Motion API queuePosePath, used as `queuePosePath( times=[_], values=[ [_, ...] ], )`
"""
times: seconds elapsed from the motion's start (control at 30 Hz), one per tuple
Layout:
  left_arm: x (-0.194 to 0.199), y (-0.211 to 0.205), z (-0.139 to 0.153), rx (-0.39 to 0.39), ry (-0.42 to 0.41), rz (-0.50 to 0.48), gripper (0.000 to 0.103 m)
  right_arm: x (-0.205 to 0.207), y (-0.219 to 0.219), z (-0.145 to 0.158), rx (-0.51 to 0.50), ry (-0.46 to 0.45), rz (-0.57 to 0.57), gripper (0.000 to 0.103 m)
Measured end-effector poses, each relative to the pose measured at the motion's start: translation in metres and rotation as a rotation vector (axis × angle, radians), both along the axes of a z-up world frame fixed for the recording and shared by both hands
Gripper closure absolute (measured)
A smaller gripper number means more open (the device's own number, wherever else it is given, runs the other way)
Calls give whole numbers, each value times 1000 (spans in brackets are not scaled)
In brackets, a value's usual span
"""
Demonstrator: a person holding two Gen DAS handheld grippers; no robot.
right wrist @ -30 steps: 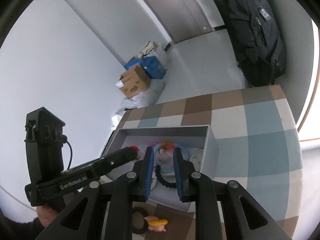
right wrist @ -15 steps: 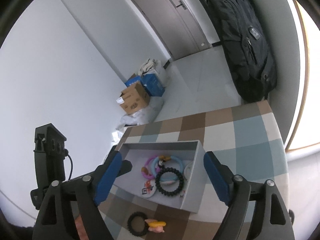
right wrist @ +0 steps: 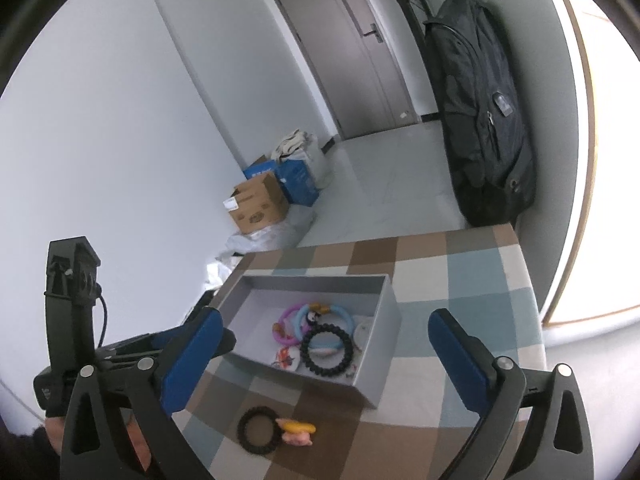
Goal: Organize jewelry
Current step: 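Move the left tool over the black bracelet and the right tool over the pink pig toy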
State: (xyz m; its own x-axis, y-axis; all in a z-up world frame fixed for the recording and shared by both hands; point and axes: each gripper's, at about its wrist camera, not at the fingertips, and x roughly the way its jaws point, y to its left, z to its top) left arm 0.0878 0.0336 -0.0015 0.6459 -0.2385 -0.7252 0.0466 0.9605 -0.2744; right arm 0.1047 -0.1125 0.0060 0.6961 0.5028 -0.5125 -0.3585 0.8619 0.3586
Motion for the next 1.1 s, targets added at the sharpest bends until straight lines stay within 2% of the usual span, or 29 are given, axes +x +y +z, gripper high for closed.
queuePosePath(
  times=[0.17,0.27,0.63,0.8,0.97,1.03,1.1],
  values=[
    [-14,0,-3,38,-5,17,27,-10,1,-3,-32,-7,-3,0],
    [-20,1,-7,55,4,30,21,-14,3,-7,-60,10,0,0],
    [-32,-2,-28,115,69,36,20,-25,12,-29,-170,62,14,0],
    [-35,-13,-33,126,85,-4,20,-24,6,-39,-178,111,-2,0],
    [-34,-27,-44,129,136,-80,20,-24,-2,-41,-170,126,-19,0],
    [-34,-31,-46,148,146,-97,20,-24,-5,-41,-165,129,-24,0],
    [-34,-36,-49,203,149,-93,20,-23,-5,-40,-162,131,-25,0]
  ],
)
